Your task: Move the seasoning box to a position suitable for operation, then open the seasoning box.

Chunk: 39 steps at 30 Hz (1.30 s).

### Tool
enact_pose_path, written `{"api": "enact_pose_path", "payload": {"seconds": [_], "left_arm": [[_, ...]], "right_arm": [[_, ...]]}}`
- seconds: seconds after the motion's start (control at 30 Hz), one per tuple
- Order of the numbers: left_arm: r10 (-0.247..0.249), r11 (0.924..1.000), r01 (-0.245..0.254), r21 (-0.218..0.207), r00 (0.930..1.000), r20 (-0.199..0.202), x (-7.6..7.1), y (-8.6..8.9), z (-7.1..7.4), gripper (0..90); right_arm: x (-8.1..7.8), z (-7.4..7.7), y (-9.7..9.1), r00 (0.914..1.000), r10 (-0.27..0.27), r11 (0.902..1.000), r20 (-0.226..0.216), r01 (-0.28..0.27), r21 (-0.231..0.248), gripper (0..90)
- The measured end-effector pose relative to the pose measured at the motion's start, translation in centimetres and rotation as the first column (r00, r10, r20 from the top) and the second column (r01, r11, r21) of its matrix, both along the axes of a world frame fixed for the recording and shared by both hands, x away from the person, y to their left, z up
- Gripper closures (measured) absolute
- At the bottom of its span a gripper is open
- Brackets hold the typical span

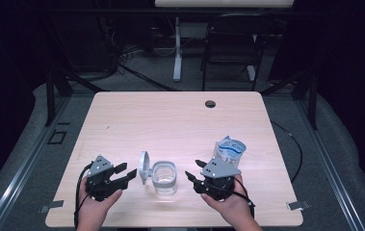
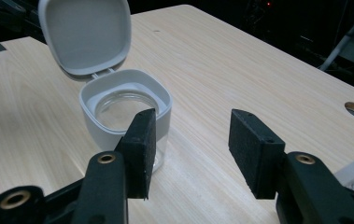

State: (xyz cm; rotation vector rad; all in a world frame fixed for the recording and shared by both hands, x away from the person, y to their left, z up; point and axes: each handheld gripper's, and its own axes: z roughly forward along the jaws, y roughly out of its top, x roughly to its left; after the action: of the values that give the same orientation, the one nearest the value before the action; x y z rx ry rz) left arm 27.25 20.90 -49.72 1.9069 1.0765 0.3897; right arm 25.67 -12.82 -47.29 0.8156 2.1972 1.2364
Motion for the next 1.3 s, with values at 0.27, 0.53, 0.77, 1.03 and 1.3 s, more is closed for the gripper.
{"api": "enact_pose_path", "payload": {"seconds": [0.27, 0.53, 0.77, 1.03, 1.3], "left_arm": [[0.013, 0.9998, -0.013, -0.013, 0.9999, -0.003, 0.3, 0.8, -0.3, 52.2], [0.019, 0.9998, -0.019, 0.001, 0.9998, 0.006, 0.1, 0.9, 0.0, 51.4], [0.016, 0.9999, -0.015, -0.007, 0.9998, 0.015, 0.7, 1.5, 0.3, 51.6], [0.015, 0.9999, -0.015, -0.009, 0.9994, 0.032, 1.1, 1.7, 0.3, 51.1], [0.013, 0.9999, -0.013, 0.003, 0.9995, 0.028, 1.4, 2.0, 0.1, 49.9]], "right_arm": [[0.0, -0.8, -0.6, 0.9997, -0.018, 0.9998, -0.015, 0.018, 0.006, 50.4], [-0.6, -1.0, -1.8, 0.9988, -0.047, 0.9985, -0.012, 0.047, 0.027, 49.4], [-0.7, -1.3, -2.3, 0.9973, -0.067, 0.9976, -0.029, 0.067, 0.012, 49.0], [-0.7, -1.3, -2.6, 0.9973, -0.071, 0.9972, -0.019, 0.072, 0.020, 46.9], [-0.5, -2.6, -3.8, 0.9932, -0.104, 0.9941, -0.051, 0.106, 0.025, 46.4]]}}
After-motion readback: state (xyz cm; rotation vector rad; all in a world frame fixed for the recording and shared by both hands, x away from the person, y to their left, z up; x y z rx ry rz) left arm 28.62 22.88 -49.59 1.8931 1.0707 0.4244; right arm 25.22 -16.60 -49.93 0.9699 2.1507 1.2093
